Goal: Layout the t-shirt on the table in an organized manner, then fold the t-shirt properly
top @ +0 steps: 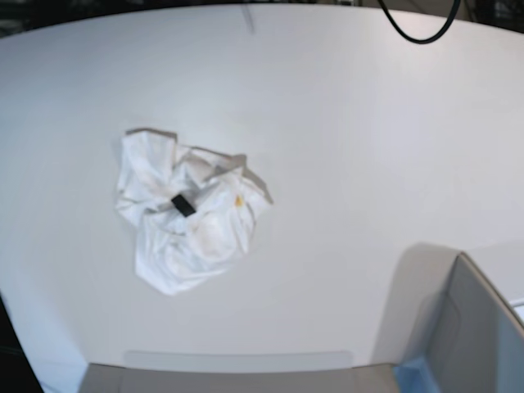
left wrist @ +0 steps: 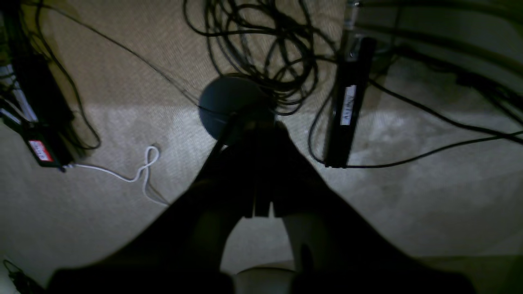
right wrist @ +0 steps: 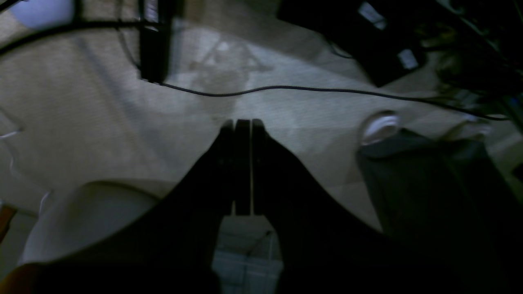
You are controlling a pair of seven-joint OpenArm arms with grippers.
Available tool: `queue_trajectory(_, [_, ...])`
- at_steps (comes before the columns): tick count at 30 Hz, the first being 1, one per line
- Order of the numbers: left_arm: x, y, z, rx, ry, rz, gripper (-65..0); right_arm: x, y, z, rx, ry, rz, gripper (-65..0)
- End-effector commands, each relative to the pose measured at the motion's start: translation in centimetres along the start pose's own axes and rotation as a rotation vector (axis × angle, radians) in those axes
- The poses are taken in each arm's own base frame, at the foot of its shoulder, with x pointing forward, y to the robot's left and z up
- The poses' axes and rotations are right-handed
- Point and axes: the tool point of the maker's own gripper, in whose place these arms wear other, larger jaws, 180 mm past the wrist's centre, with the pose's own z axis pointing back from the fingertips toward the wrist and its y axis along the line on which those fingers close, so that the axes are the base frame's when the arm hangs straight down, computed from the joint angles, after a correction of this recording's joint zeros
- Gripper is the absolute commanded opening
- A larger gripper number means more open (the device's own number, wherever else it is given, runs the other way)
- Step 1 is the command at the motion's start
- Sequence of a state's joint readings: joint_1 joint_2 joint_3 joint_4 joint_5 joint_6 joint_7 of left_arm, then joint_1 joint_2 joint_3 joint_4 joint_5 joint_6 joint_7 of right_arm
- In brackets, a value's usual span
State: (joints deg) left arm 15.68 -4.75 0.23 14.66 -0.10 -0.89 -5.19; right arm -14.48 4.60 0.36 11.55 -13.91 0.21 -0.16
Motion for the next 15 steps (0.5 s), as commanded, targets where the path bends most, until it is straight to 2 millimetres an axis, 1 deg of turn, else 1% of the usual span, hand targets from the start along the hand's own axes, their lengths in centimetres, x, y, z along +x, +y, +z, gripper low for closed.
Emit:
queue_trajectory(1, [-0.9,0.9,0.3,0.017,-0.002,-0.005,-64.9,-1.0,-0.3,0.2,-0.005,0.001,0.007,-65.0])
queue_trajectory(4, [-1.7,1.5,0.9,0.025,-0.020,-0.011,-64.9,-2.0,0.3,0.7,-0.004,-0.018,0.016,-65.0])
queue_trajectory(8, [-3.1,2.1,2.0,0.030,-0.038,-0.018,-64.9,-4.3,1.5,1.5,0.007,-0.019,0.024,-65.0])
queue_trajectory(9, [-3.5,2.1,2.3,0.031,-0.041,-0.020,-64.9,-4.9,1.2,1.8,0.002,-0.022,0.030,-65.0])
queue_trajectory(10, [-3.9,2.2,2.7,0.031,-0.046,-0.022,-64.9,-5.4,1.5,2.1,0.005,-0.026,0.031,-65.0])
queue_trajectory(12, [-4.2,2.4,3.4,0.032,-0.064,-0.025,-64.9,-5.4,1.9,2.6,0.007,-0.077,0.005,-65.0])
queue_trajectory(15, [-4.5,2.7,4.8,0.035,-0.099,-0.027,-64.9,-6.2,1.3,3.8,-0.003,-0.134,-0.016,-65.0])
